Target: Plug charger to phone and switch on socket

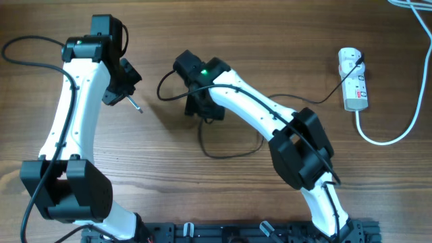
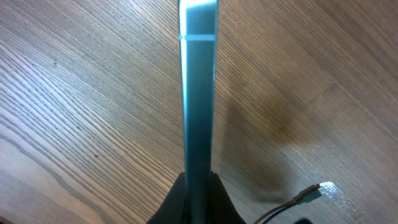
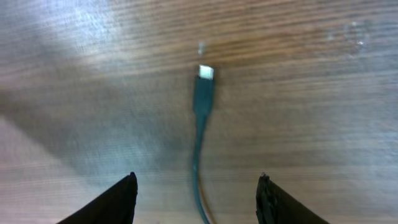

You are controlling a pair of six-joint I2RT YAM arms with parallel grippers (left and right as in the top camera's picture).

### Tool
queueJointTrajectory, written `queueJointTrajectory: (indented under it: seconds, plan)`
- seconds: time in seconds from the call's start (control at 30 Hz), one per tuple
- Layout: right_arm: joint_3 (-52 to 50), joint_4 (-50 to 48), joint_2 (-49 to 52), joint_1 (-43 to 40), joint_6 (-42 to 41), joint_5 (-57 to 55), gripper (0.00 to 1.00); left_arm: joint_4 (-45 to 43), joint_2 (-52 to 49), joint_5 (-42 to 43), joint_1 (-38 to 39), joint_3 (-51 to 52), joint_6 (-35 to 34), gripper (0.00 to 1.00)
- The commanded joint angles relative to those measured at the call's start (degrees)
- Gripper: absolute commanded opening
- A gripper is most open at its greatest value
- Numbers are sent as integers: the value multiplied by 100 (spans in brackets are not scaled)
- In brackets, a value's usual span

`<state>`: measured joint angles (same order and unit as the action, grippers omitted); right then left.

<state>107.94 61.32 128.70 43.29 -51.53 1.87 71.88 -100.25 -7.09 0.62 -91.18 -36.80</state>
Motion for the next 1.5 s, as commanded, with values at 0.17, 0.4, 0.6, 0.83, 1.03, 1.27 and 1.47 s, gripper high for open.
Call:
queueJointTrajectory:
  seconds: [0.17, 0.4, 0.6, 0.83, 1.03, 1.27, 1.47]
  plan:
    - [122, -415, 444, 4, -411, -229, 55, -92, 4, -199, -286, 24, -149, 4]
    - [118, -424, 780, -17, -417, -356, 50, -24, 4, -197, -616, 24, -140, 4]
    - [105, -302, 979, -22, -400, -361, 33, -24, 4, -197, -616, 26, -140, 4]
    - [-229, -186, 997, -22, -409, -332, 22, -26, 4, -197, -616, 26, -140, 4]
    - [-232, -63, 997, -24, -420, -120, 23, -24, 4, -197, -616, 26, -140, 4]
    - [-232, -79, 997, -24, -415, -35, 23, -24, 4, -197, -616, 26, -140, 4]
    - [-232, -107, 997, -24, -396, -107, 17, -24, 4, -197, -616, 26, -140, 4]
